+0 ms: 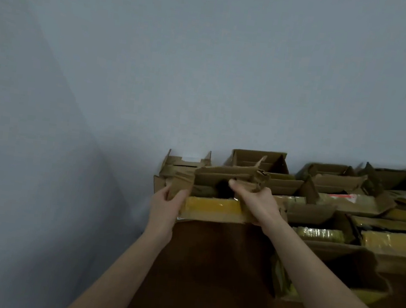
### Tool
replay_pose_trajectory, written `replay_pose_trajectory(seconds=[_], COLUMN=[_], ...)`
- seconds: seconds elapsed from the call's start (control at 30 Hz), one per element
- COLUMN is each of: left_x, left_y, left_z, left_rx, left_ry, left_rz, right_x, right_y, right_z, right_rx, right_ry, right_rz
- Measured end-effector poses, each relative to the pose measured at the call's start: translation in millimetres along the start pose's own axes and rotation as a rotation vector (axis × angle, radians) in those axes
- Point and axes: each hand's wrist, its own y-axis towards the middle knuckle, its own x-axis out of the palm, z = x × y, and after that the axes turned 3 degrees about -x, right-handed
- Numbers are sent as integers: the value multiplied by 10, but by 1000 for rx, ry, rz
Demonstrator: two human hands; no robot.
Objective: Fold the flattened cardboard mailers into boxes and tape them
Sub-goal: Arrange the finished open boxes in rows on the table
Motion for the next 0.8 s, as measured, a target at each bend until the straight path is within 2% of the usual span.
replay_pose_trajectory(seconds=[0.1, 0.17, 0.27, 0.4, 0.53, 0.63, 0.7, 0.77, 0.8], left_x=[25, -13, -105, -210, -183, -86, -67, -97, -126], left_y=[-382, -546, -562, -472, -270, -156, -34, 199, 336], left_z=[-184, -324, -527, -694, -950, -1021, -912, -747, -647], left_rx=[104, 89, -47, -250, -339, -401, -334, -111, 26], left_ry=[103, 140, 181, 56, 54, 63, 184, 416, 553], left_rz=[-82, -101, -114, -144, -169, -191, -178, -70, 0], right_x=[13, 1, -39, -43, 45, 104, 93, 89, 121], right_y=[-112, -199, -260, -208, -71, -54, -45, 16, 72], right_z=[137, 263, 415, 617, 764, 734, 630, 439, 311], right_rx=[32, 5, -42, 30, 36, 77, -21, -247, -349], right_ry=[-426, -524, -419, -214, -386, -473, -619, -669, -629], right_rz=[54, -9, -148, -74, 58, 46, 143, 273, 281])
